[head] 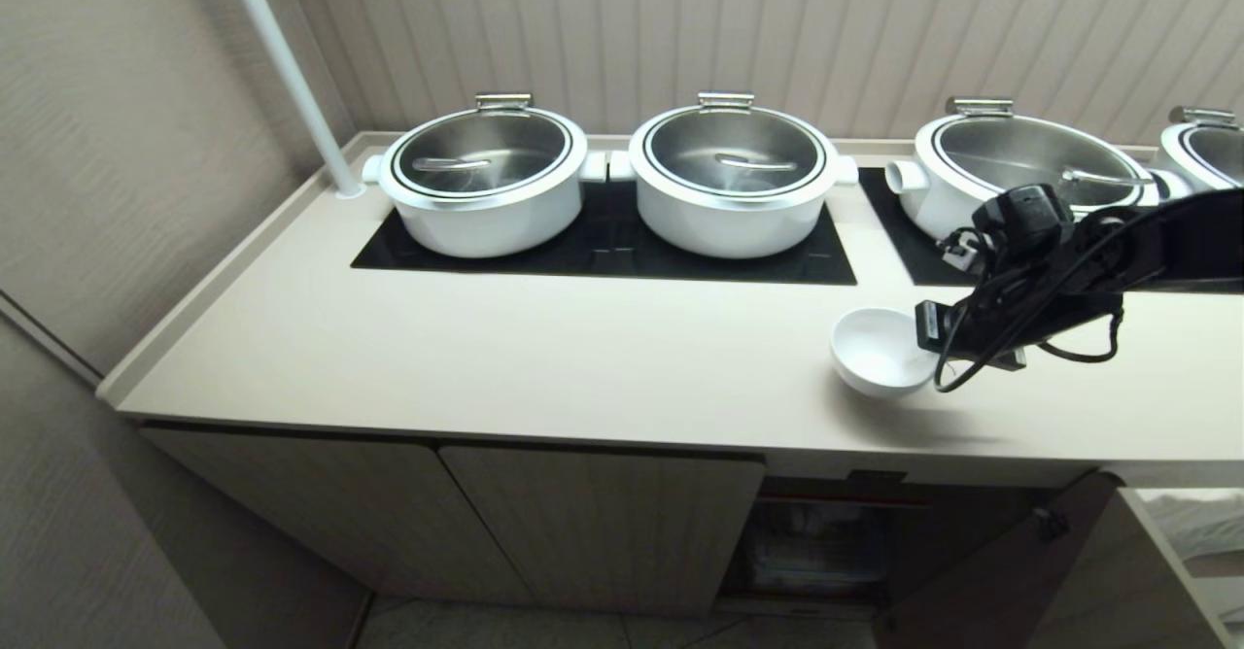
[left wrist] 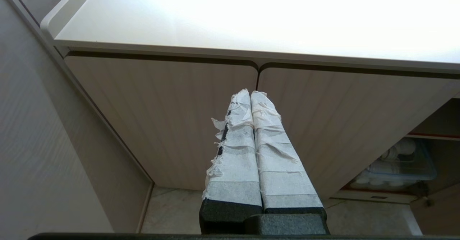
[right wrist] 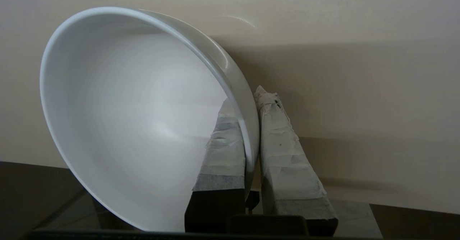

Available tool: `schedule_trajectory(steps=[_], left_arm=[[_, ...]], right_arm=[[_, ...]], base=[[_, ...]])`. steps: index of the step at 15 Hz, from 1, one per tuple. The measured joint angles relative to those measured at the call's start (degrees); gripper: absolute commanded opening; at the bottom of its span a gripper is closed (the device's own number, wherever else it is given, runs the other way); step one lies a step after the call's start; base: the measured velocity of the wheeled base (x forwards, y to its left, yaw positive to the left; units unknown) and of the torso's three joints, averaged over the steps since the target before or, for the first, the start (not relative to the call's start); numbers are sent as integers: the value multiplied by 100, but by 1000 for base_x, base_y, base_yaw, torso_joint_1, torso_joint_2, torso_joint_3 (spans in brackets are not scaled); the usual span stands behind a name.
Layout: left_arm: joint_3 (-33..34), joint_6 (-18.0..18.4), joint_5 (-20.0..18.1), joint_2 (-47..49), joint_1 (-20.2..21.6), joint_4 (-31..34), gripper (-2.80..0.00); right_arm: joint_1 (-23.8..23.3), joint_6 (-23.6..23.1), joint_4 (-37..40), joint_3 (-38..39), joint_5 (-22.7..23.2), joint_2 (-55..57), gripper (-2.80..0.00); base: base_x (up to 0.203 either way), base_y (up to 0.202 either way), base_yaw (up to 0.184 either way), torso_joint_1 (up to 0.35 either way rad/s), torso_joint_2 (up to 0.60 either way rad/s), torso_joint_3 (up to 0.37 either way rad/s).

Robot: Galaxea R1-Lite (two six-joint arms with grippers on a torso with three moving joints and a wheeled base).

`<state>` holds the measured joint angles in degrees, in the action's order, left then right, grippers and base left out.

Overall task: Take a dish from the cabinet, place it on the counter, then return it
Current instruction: Pick up the bowl from the table

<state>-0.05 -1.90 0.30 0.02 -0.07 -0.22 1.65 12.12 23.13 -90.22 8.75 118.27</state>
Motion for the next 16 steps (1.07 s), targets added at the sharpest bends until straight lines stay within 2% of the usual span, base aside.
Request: schedule_trajectory(steps=[6,10,16], left_arm=[[0,1,1,0,-2,0,-280],[1,1,6,0,-4,0,-280],[0,1,3,0,-2,-2,-280]], right_arm=[[22,55,-627,671,12,-355,-280],[46,454,-662,982,15,-632,-280],[55,765,-648,1170,15,-1108,-280]], base=[[0,0,0,0,0,0],[0,0,0,0,0,0],[0,0,0,0,0,0]])
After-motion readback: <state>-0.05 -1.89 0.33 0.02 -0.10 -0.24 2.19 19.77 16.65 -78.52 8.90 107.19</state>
